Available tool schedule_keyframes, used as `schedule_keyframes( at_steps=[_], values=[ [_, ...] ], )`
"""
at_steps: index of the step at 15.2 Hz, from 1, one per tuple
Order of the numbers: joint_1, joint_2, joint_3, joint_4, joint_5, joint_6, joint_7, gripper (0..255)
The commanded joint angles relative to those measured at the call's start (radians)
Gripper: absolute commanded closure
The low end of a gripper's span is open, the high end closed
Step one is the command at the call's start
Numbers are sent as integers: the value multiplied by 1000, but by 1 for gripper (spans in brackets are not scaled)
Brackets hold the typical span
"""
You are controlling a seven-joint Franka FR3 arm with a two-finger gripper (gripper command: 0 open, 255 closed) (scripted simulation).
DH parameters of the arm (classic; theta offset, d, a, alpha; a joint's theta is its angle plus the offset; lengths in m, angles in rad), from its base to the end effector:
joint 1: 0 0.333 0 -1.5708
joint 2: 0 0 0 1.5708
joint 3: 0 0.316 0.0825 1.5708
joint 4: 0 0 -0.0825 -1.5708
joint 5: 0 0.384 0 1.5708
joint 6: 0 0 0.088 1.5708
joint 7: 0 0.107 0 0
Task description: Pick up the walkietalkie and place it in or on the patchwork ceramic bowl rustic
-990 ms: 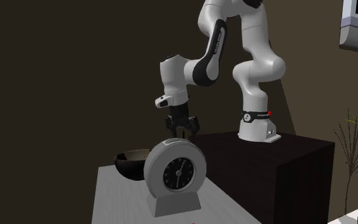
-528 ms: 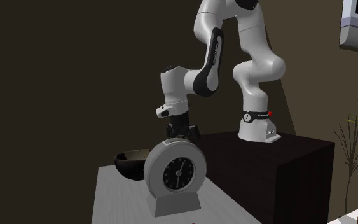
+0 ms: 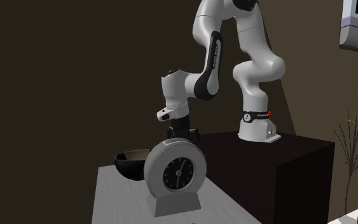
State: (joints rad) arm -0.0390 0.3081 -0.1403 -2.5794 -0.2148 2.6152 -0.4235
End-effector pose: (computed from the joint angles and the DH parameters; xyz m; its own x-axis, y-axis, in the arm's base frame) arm 0.4002 -0.0736 0.1324 0.8608 0.4158 -0.2935 0.4272 -0.9038 -0.0275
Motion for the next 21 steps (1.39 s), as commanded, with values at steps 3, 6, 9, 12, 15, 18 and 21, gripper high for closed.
schedule_keyframes(
  at_steps=[3,6,9,12,15,18,21],
  values=[
    [0,0,0,0,0,0,0,255],
    [0,0,0,0,0,0,0,255],
    [0,0,0,0,0,0,0,255],
    [0,-17,0,-4,0,-13,-2,255],
    [1,-67,-1,-13,1,-54,-7,255],
    [2,-117,-1,-19,3,-97,-12,255],
    [3,-165,-1,-24,4,-140,-18,255]
  ],
)
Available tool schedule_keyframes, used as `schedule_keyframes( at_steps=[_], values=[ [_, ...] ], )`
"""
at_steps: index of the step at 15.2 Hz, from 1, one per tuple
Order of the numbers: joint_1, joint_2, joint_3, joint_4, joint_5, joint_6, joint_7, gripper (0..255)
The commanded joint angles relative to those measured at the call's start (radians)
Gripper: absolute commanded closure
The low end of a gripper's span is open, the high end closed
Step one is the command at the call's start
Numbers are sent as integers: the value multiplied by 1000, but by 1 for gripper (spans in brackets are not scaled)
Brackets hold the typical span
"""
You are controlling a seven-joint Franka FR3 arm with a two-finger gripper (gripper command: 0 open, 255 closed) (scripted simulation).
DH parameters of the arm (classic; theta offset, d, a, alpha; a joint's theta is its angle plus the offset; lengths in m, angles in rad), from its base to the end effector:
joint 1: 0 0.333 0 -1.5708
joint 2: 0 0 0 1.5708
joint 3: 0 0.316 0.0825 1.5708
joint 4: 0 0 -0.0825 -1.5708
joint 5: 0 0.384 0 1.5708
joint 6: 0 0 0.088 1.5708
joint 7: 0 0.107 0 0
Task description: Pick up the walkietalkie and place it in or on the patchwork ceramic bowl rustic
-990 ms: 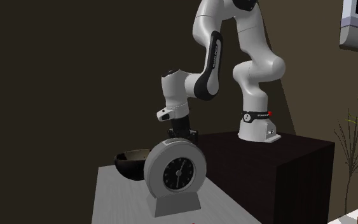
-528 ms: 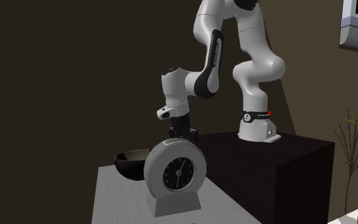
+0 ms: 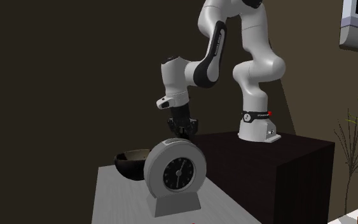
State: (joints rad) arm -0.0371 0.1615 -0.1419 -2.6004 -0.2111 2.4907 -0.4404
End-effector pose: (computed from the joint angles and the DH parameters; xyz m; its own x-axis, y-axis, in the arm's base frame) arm 0.4006 -0.0742 0.1795 0.8609 0.4159 -0.2930 0.4272 -0.9037 -0.0273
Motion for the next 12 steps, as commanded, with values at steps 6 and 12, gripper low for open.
schedule_keyframes(
  at_steps=[6,12],
  values=[
    [3,-111,1,-5,3,-106,-11,255],
    [5,-196,2,2,7,-198,-21,255]
  ],
)
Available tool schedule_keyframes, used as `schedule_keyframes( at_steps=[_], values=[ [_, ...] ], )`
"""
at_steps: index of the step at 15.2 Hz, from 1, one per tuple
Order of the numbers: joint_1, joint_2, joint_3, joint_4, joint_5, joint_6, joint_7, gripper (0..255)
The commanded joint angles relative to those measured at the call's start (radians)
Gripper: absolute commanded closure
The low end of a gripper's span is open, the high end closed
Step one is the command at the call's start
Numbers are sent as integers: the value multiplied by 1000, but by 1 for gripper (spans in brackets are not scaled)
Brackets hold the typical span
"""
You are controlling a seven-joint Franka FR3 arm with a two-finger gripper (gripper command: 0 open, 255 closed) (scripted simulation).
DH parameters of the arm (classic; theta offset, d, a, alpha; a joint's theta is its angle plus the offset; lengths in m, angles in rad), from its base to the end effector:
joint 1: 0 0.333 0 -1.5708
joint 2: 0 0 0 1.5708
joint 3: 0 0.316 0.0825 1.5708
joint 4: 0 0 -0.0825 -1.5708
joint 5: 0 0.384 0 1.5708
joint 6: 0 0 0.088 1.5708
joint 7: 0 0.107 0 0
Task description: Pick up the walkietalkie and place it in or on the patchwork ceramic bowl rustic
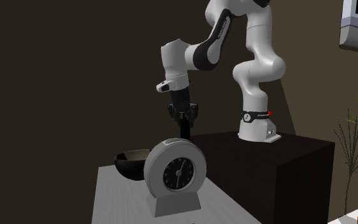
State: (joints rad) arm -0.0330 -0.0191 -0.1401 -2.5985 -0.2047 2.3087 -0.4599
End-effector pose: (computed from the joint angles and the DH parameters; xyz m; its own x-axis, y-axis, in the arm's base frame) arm 0.4007 -0.0739 0.2431 0.8609 0.4159 -0.2931 0.4273 -0.9037 -0.0272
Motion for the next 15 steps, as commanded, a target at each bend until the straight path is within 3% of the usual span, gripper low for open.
schedule_keyframes(
  at_steps=[1,11,15],
  values=[
    [1,-29,1,2,1,-32,-3,255],
    [3,-145,6,34,8,-179,-18,255],
    [17,2,14,203,39,-202,-23,255]
  ],
)
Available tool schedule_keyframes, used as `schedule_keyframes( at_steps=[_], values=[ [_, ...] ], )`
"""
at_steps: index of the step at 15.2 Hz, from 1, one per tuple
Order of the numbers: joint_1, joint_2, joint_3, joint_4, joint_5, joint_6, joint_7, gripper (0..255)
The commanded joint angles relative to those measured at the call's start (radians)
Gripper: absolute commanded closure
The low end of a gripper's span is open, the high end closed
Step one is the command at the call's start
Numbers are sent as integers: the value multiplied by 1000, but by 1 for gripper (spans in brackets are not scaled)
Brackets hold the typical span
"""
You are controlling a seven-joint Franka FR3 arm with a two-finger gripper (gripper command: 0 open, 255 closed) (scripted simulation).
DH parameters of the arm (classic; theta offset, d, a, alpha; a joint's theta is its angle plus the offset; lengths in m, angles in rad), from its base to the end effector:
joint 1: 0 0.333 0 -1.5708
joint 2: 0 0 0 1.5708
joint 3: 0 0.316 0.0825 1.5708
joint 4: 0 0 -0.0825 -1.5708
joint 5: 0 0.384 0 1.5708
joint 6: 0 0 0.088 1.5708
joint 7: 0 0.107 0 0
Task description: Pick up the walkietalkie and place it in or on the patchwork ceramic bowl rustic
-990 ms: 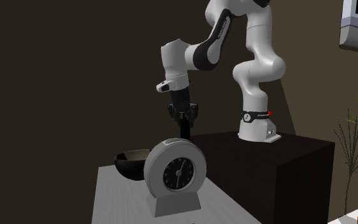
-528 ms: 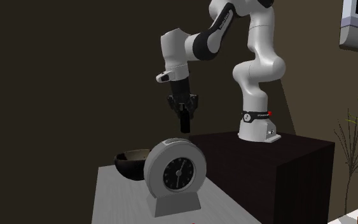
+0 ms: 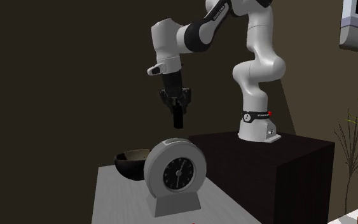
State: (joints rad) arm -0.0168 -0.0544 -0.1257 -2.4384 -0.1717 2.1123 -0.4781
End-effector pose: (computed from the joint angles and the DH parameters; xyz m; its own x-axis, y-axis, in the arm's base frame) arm 0.4399 -0.0708 0.3043 0.8608 0.4156 -0.2936 0.4270 -0.9038 -0.0276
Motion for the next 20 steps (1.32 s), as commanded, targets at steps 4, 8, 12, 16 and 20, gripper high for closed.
schedule_keyframes(
  at_steps=[4,8,12,16,20],
  values=[
    [8,177,9,223,33,-46,-11,255],
    [11,317,17,419,56,-103,-18,255],
    [11,457,25,631,74,-175,-25,255],
    [9,486,26,617,75,-132,-21,255],
    [8,517,26,606,76,-90,-18,255]
  ],
)
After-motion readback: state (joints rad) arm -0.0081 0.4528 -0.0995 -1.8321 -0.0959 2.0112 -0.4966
